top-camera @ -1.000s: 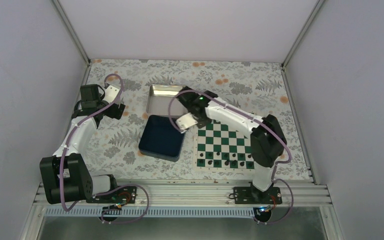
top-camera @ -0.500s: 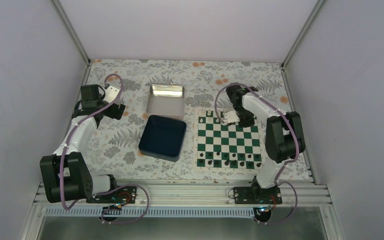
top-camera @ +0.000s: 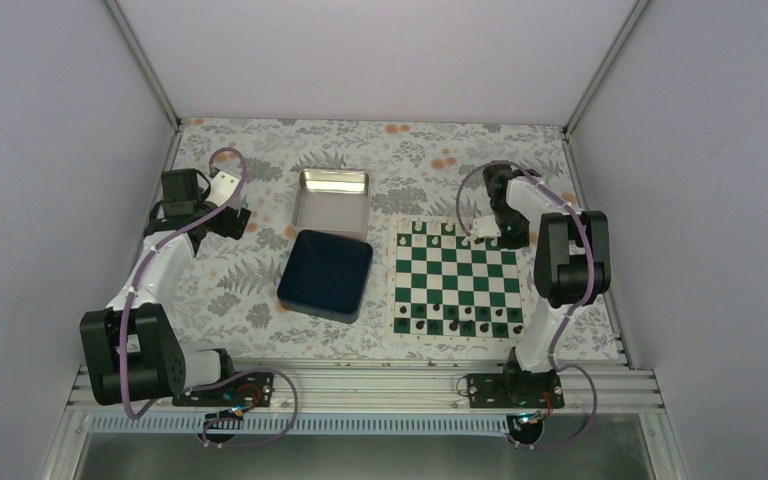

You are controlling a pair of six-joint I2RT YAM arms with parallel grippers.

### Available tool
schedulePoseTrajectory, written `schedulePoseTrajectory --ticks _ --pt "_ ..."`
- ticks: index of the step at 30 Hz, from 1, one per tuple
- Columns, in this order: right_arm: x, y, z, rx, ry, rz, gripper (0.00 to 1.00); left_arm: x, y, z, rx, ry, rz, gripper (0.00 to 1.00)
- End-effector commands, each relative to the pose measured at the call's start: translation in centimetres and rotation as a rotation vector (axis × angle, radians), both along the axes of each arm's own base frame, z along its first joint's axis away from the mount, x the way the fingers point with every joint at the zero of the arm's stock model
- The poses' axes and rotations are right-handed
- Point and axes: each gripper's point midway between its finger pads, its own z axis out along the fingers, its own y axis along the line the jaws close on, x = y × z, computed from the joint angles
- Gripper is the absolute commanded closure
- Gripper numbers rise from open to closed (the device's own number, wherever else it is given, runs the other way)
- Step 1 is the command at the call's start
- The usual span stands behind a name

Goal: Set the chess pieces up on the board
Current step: Place the chess piece on the chessboard.

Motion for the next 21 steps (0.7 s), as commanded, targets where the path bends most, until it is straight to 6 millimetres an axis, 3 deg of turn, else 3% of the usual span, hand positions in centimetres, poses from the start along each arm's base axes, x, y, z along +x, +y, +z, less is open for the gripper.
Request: schedulePoseTrajectory --ticks 1,12,21 --pt "1.7 -0.3 0.0 0.005 -0.024 0.022 0.94 0.4 0.1 0.4 -0.014 -0.012 0.004 0.01" --pt "3.2 0.5 -0.5 0.046 -0.03 0.028 0.93 0.4 0.2 0.3 -0.011 -0.005 0.009 0.0" --pt "3.1 0.8 -1.1 0.07 -0.01 0.015 0.93 0.3 0.2 0.3 -0.009 0.0 0.011 0.01"
